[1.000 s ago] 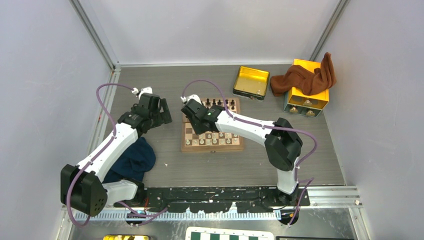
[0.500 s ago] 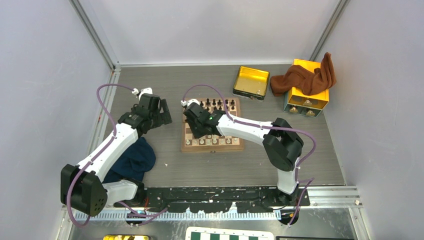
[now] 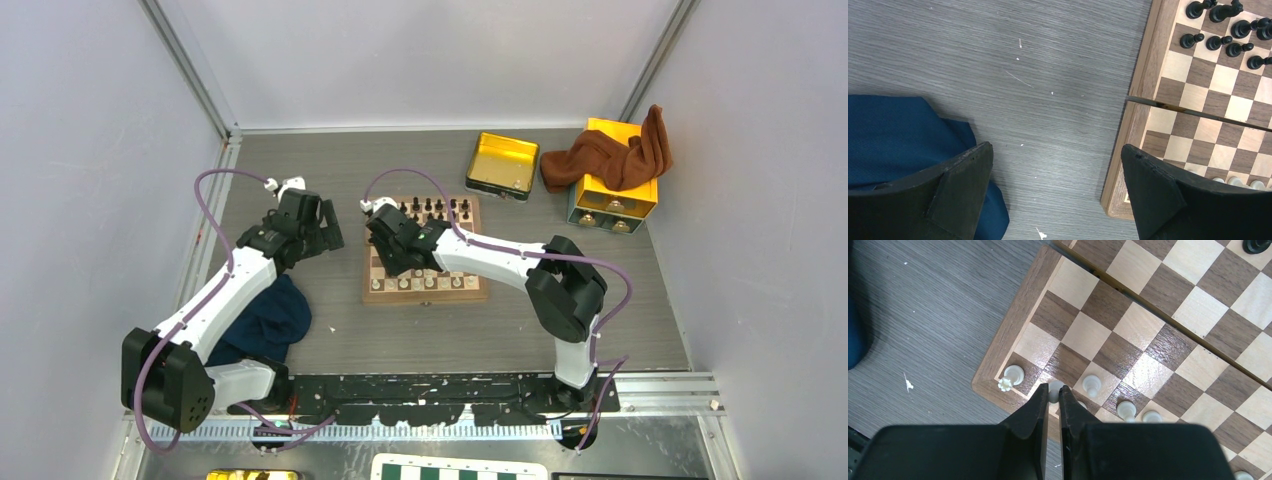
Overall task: Set up the chess pieces on the board
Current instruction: Place the chess piece on the chessboard.
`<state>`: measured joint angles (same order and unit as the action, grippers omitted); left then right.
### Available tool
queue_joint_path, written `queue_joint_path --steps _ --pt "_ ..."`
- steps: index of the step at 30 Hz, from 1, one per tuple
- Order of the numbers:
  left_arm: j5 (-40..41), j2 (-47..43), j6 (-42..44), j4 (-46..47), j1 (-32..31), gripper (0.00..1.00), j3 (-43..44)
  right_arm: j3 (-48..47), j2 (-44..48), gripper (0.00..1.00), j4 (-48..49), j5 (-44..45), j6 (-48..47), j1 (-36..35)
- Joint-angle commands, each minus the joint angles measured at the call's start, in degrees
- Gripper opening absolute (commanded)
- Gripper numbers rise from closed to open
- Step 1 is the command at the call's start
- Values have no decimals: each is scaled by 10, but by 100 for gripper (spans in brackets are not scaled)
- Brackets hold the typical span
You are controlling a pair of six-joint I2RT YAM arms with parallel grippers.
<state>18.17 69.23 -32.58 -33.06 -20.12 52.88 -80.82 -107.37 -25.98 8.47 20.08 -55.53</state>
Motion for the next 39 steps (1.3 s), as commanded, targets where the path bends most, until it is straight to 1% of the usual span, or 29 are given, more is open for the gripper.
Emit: queue_joint_path --steps 1,16,39 --pt "-2 -4 -2 19 3 99 -4 -24 10 1 29 3 -10 -4" --pt "-2 -6 -2 21 3 99 -10 -25 -21 1 40 11 -23 -5" --pt "-6 -1 0 29 3 99 -19 -15 -36 1 57 20 -26 -4"
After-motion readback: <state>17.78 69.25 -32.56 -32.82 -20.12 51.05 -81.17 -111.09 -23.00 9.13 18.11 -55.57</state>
